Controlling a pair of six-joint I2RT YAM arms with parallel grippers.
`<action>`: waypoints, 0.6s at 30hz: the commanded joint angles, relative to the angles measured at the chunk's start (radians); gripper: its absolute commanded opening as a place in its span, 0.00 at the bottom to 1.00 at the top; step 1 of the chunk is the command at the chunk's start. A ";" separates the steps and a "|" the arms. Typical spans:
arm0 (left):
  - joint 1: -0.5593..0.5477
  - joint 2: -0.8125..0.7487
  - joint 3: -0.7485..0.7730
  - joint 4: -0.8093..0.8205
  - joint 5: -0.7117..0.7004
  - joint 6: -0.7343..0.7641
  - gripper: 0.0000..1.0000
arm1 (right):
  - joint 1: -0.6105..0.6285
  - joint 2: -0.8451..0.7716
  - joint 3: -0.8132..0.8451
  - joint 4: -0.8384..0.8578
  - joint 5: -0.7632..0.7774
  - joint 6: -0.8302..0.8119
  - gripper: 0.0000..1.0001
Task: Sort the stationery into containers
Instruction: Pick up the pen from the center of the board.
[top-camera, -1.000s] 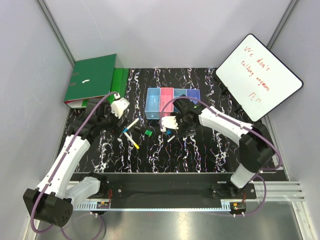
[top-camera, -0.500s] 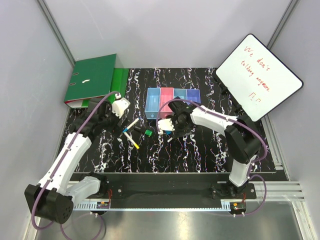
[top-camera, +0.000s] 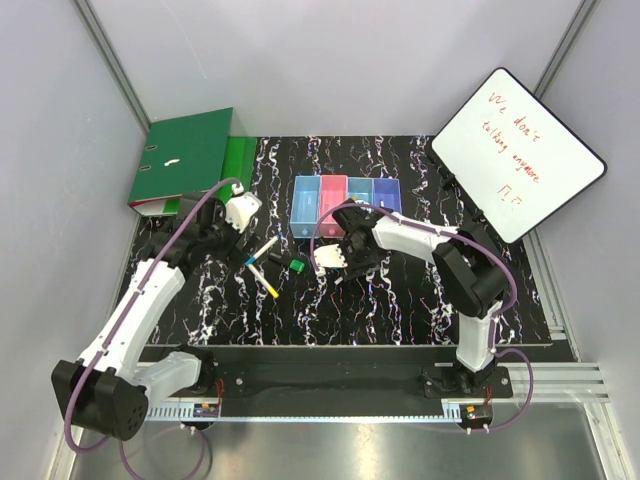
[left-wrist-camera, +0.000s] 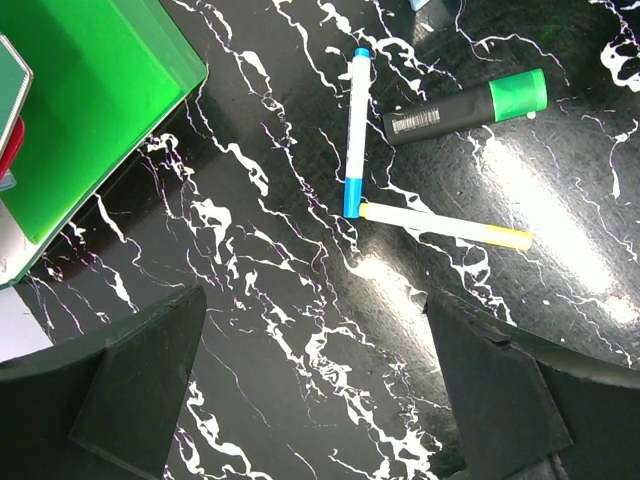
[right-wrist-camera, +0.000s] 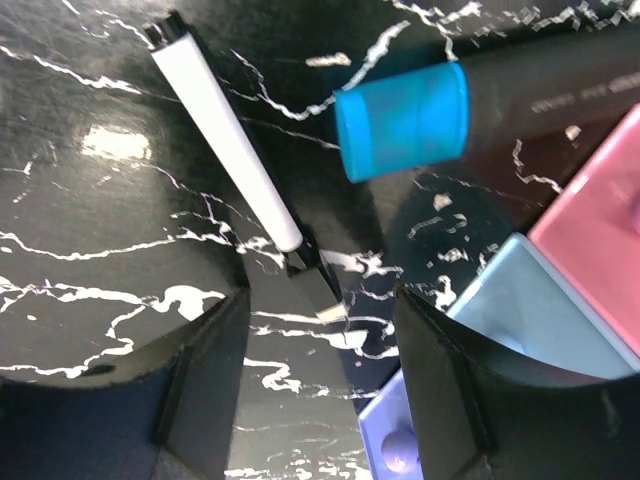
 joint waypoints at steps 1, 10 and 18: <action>-0.003 0.012 0.045 0.016 -0.002 -0.007 0.99 | 0.002 0.016 0.032 0.020 -0.040 -0.037 0.64; -0.005 0.036 0.067 0.024 -0.003 0.001 0.99 | 0.000 0.041 0.023 0.022 -0.061 -0.046 0.57; -0.005 0.040 0.071 0.027 -0.003 0.007 0.99 | 0.002 0.033 -0.017 0.022 -0.083 -0.066 0.41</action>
